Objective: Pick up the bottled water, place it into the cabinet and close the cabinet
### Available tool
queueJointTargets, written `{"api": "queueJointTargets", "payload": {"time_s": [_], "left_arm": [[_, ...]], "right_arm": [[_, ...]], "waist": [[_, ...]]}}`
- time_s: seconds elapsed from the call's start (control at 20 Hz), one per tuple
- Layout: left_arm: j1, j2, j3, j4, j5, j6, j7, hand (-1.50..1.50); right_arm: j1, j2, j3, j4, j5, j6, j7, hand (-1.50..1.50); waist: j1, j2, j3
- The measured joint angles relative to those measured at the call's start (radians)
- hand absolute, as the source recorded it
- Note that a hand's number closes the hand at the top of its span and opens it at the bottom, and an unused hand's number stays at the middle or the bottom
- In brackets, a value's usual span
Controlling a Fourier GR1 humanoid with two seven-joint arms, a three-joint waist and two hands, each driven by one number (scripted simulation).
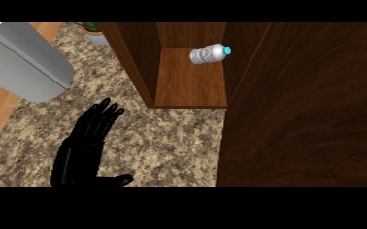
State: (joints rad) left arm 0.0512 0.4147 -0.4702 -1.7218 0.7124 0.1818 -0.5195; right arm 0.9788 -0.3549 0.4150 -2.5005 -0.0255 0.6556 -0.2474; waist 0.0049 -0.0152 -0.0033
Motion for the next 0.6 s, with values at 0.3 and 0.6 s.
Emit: {"api": "queueJointTargets", "payload": {"time_s": [0.3, 0.6], "left_arm": [[0.093, 0.066, 0.078, -0.058, 0.079, -0.06, -0.001, -1.5], [0.155, 0.124, 0.14, -0.088, 0.133, -0.116, 0.002, -1.5]], "right_arm": [[-0.052, -0.03, 0.097, -0.001, 0.022, -0.004, 0.045, 1.5], [-0.106, -0.062, 0.124, -0.003, 0.034, -0.032, 0.066, 1.5]], "waist": [[0.008, -0.003, -0.004], [0.025, -0.006, -0.009]]}}
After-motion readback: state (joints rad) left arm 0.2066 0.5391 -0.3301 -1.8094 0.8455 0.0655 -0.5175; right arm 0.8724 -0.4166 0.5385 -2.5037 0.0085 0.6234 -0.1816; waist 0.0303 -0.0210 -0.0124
